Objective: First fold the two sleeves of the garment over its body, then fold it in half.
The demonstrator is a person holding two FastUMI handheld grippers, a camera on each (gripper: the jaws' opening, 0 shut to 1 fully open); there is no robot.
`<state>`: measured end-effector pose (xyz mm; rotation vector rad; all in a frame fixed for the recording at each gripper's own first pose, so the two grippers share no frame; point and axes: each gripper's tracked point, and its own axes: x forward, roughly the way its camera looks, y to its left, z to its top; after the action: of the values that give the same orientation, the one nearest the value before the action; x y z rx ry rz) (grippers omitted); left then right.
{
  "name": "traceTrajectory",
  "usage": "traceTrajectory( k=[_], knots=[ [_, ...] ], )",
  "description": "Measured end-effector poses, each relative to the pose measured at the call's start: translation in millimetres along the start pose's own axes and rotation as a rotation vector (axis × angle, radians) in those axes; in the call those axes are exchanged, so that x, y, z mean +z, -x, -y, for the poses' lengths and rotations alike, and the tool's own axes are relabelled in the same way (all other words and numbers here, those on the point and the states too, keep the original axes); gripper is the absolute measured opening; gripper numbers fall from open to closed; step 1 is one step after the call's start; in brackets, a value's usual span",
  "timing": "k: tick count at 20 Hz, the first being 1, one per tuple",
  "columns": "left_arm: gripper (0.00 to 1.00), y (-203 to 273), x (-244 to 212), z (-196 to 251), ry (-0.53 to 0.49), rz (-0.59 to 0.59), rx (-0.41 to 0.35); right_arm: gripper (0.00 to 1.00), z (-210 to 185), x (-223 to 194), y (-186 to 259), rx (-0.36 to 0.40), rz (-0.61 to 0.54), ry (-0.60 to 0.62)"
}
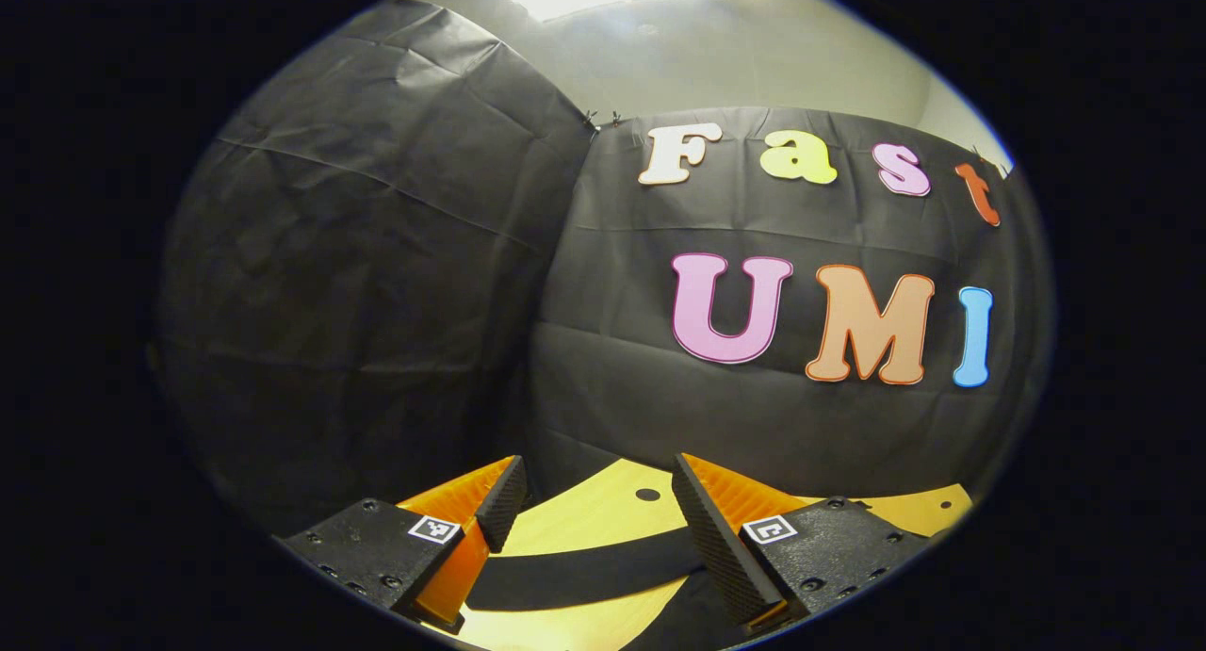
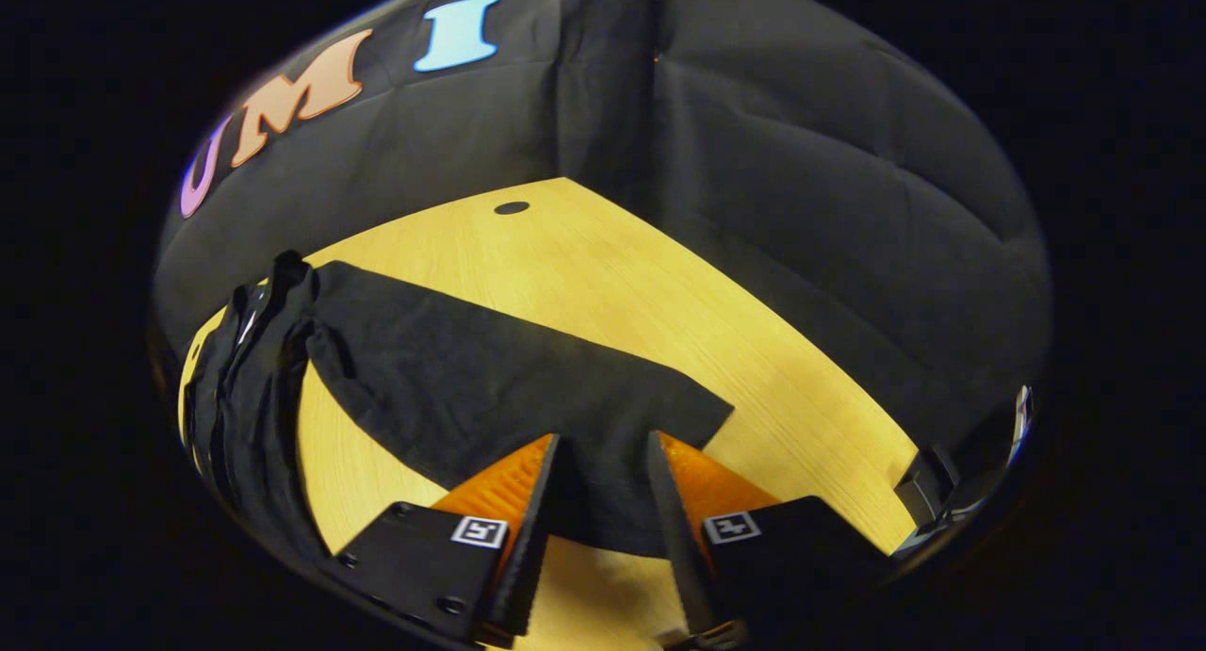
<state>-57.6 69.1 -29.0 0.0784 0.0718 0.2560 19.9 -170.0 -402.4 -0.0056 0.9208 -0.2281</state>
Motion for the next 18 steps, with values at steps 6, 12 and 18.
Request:
traceTrajectory(
  k=[6,12,18],
  knots=[
    [0.92,-1,2,-4,-0.005,0.004,-0.016,0.05,-7,2,0,-0.03,-0.035,0.065],
    [0.92,-4,6,-16,-0.021,0.01,-0.01,0.04,-16,31,18,-0.019,0.027,0.072],
    [0.92,-9,-3,-27,0.011,-0.014,-0.015,0.0,-96,124,71,0.071,0.208,0.154]
  ],
)
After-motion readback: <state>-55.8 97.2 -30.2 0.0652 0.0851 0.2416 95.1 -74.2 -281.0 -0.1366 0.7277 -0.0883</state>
